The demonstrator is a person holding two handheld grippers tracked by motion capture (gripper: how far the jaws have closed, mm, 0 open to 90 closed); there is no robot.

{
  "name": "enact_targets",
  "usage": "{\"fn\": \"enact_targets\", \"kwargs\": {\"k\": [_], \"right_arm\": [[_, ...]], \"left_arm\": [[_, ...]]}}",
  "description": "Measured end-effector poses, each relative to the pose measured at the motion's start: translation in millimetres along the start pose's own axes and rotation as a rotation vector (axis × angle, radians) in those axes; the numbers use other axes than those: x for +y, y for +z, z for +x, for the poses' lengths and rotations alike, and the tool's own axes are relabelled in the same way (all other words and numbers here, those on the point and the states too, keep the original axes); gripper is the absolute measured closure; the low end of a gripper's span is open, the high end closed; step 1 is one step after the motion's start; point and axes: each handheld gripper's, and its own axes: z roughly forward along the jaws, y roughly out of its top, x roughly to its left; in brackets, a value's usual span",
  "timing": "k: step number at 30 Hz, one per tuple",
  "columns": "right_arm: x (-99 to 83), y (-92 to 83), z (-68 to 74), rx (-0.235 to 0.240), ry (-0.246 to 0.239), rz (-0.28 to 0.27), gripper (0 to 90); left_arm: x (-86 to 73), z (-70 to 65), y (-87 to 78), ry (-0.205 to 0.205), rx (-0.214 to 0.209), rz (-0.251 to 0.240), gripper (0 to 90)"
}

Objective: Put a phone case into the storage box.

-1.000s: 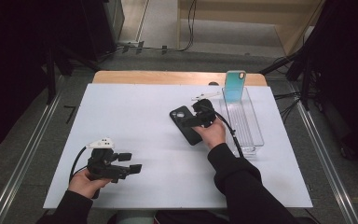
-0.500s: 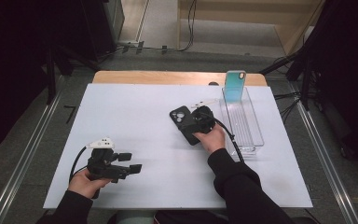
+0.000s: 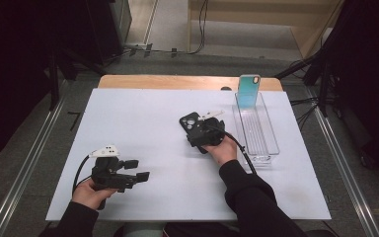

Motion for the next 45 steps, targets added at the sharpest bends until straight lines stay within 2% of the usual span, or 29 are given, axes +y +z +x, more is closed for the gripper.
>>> {"fn": "enact_targets", "kwargs": {"k": [4, 8, 12, 20, 25, 29, 31, 33, 38, 45], "right_arm": [[-0.5, 0.1, 3.4, -0.052, -0.012, -0.002, 8.3], [-0.5, 0.3, 3.9, -0.052, -0.017, -0.002, 8.4], [-0.7, -0.2, 3.6, -0.048, -0.015, -0.007, 10.5], [0.1, -1.7, 0.6, -0.032, -0.006, -0.008, 11.8], [3.6, -8.3, -4.9, 0.012, 0.049, -0.031, 12.0], [8.2, -18.8, -5.8, 0.016, 0.033, -0.045, 12.1], [10.1, -25.0, -6.4, 0.04, 0.043, -0.051, 12.1], [11.6, -31.8, -6.2, 0.059, 0.052, -0.05, 12.1], [13.8, -49.1, -2.7, 0.1, 0.055, -0.054, 12.1], [9.0, -81.6, 3.5, 0.159, 0.046, -0.068, 12.1]], "left_arm": [[1.0, 1.1, -2.4, -0.034, -0.013, -0.039, 26.5], [1.2, 0.7, -2.0, -0.031, -0.01, -0.025, 25.0], [1.6, -0.9, 0.3, -0.01, 0.003, -0.003, 25.0], [3.1, -3.4, 2.9, -0.001, -0.016, 0.008, 25.2], [4.4, -3.4, 2.0, -0.035, -0.01, 0.018, 25.3], [4.4, -3.9, -0.3, -0.057, -0.001, -0.013, 25.2], [3.9, -3.6, -1.2, -0.066, -0.002, -0.023, 25.4], [4.3, -3.6, -0.4, -0.078, -0.002, -0.013, 26.3], [5.7, -5.5, 1.5, -0.073, 0.005, 0.007, 26.4], [12.0, -7.7, 5.7, -0.058, -0.018, 0.027, 27.9]]}}
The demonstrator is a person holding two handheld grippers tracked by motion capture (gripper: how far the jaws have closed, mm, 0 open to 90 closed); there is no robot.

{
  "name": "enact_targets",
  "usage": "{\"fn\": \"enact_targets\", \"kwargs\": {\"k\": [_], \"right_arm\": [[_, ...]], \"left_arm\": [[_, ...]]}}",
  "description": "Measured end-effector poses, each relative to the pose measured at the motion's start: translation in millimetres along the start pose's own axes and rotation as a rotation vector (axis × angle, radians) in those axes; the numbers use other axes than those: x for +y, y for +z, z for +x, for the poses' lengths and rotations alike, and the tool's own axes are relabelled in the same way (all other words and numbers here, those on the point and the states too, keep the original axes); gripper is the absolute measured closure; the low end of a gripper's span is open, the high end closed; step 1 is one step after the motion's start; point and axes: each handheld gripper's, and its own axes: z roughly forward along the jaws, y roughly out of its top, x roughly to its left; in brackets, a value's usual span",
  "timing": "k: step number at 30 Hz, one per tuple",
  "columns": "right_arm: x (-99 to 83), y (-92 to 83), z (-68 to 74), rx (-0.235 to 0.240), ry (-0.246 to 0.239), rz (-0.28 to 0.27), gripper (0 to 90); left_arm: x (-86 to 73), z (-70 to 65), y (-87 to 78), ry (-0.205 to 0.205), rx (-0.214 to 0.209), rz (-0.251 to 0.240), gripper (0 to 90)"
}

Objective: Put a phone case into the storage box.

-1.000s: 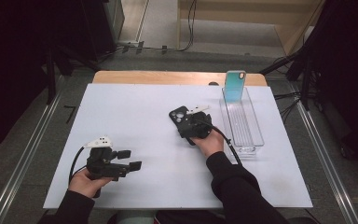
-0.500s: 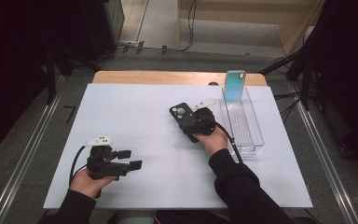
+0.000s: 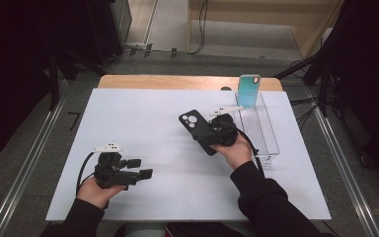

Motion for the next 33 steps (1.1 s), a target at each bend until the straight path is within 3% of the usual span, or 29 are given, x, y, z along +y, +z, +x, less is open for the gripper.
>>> {"fn": "enact_targets", "kwargs": {"k": [8, 13, 18, 22, 24, 30, 33], "right_arm": [[-15.2, -22.5, 8.6, 0.022, 0.006, -0.004, 12.0], [-24.0, -32.0, 12.6, 0.023, 0.017, -0.011, 12.0], [-35.2, -36.3, 16.6, 0.034, 0.041, -0.01, 12.0], [-41.2, -35.5, 20.4, 0.049, 0.052, 0.004, 12.1], [-43.5, -33.7, 22.2, 0.055, 0.055, 0.01, 12.1], [-50.7, -28.3, 30.1, 0.054, 0.085, 0.01, 12.0], [-52.0, -26.8, 35.5, 0.052, 0.106, 0.008, 12.0]], "left_arm": [[11.4, -4.3, 10.6, 0.021, -0.026, 0.009, 27.4], [18.5, -8.1, 19.0, 0.051, -0.07, -0.001, 26.9], [24.4, -10.1, 28.3, 0.056, -0.085, 0.035, 24.3], [29.3, -10.6, 36.1, 0.019, -0.057, 0.045, 20.7], [32.8, -9.8, 39.5, -0.017, -0.063, 0.045, 20.7], [38.4, -14.9, 45.8, -0.038, -0.066, 0.043, 21.0], [41.7, -17.3, 48.4, -0.073, -0.082, 0.059, 25.3]]}}
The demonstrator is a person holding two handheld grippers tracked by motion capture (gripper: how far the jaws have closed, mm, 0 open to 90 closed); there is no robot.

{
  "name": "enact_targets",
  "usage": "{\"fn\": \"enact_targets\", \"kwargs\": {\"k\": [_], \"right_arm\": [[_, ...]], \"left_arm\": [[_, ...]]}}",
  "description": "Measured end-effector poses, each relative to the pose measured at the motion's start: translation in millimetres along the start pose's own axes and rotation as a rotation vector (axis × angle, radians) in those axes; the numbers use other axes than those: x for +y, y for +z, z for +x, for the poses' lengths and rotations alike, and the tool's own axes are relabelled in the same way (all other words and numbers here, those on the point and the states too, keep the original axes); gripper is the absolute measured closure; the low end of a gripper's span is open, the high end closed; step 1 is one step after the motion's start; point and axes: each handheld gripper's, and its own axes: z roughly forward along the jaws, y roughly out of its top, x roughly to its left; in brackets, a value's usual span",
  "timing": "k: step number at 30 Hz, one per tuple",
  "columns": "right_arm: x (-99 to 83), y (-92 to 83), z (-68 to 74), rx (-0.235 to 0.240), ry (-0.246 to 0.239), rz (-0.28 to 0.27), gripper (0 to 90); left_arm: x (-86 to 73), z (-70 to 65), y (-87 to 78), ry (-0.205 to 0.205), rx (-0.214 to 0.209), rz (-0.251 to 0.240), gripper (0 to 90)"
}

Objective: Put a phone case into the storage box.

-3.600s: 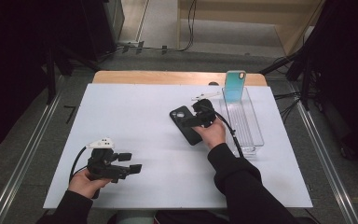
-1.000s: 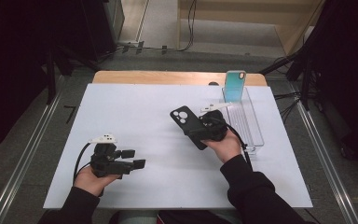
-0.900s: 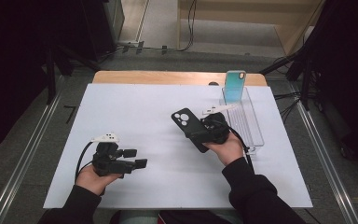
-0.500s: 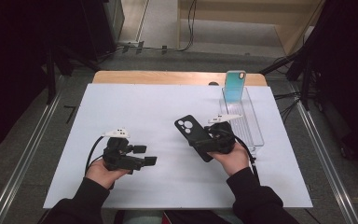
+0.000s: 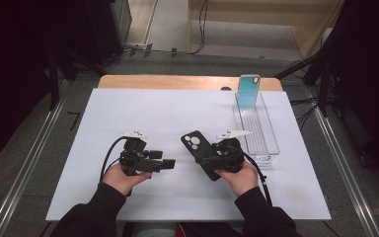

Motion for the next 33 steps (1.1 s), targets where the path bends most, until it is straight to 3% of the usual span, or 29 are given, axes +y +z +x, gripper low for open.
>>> {"fn": "enact_targets", "kwargs": {"k": [2, 10, 15, 20, 24, 30, 33], "right_arm": [[0.0, 0.8, 3.1, 0.002, 0.008, -0.006, 12.0], [0.1, 0.1, 9.2, -0.016, 0.064, -0.024, 12.0], [0.5, 6.4, 13.0, -0.02, 0.086, -0.039, 12.0], [-1.6, 15.7, 15.4, -0.027, 0.11, -0.061, 12.0], [-4.2, 23.3, 17.8, -0.021, 0.134, -0.069, 12.0], [-6.7, 30.6, 21.9, -0.003, 0.171, -0.098, 12.0], [-6.6, 32.6, 24.7, 0.007, 0.185, -0.114, 12.0]], "left_arm": [[2.2, -2.3, -0.5, -0.012, -0.006, -0.001, 25.4], [13.9, -6.9, -4.1, -0.022, 0.058, -0.019, 25.4], [20.9, -4.9, -3.5, -0.057, 0.063, -0.031, 25.4], [28.7, -1.3, 1.0, -0.045, 0.073, -0.025, 25.4], [36.4, 2.5, 3.2, -0.063, 0.076, -0.035, 25.4], [45.5, 8.5, 6.5, -0.107, 0.112, -0.046, 25.5], [48.5, 9.6, 8.7, -0.118, 0.149, -0.058, 27.9]]}}
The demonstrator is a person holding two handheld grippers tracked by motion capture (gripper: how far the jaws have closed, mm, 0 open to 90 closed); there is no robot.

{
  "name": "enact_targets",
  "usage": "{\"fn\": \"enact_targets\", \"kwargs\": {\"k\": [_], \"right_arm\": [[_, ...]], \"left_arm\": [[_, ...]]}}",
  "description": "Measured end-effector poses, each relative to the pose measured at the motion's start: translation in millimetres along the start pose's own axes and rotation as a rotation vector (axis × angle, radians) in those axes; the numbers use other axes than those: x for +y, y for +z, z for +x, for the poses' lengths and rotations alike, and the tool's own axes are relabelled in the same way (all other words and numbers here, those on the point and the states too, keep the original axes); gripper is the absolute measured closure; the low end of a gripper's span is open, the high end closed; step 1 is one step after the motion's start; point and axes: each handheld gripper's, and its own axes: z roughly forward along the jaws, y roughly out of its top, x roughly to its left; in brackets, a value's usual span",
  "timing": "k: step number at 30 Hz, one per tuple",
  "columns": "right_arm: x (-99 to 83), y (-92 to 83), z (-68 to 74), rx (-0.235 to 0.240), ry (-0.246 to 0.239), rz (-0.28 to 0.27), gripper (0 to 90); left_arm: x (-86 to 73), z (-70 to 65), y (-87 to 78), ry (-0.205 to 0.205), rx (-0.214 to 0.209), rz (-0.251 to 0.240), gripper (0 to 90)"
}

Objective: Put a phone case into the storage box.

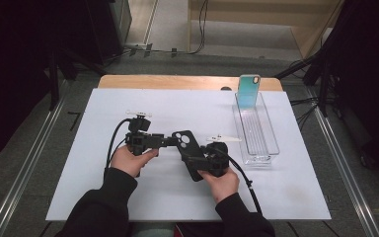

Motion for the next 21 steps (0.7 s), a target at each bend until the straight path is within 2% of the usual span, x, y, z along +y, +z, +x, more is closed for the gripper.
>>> {"fn": "enact_targets", "kwargs": {"k": [1, 4, 8, 14, 18, 21], "right_arm": [[-0.2, 0.8, 1.2, 0.004, 0.005, -0.005, 12.0], [-0.5, 3.7, 2.9, 0.013, 0.025, -0.022, 12.0], [-0.8, 6.0, 4.9, 0.022, 0.049, -0.045, 12.0], [-1.7, 7.8, 8.8, 0.032, 0.06, -0.069, 12.0], [-2.0, 8.3, 11.7, 0.038, 0.053, -0.088, 12.0], [-2.8, 8.4, 15.9, 0.04, 0.048, -0.103, 12.0]], "left_arm": [[1.1, -0.1, 0.3, -0.005, 0.014, -0.009, 29.7], [4.4, 1.0, 1.3, -0.023, 0.018, -0.033, 29.7], [8.2, 3.8, 4.8, -0.053, 0.027, -0.035, 32.5], [10.6, 6.8, 11.8, -0.092, 0.031, -0.033, 34.9], [11.4, 8.7, 17.3, -0.121, 0.018, -0.018, 37.0], [11.3, 9.4, 19.4, -0.136, 0.015, -0.025, 42.6]]}}
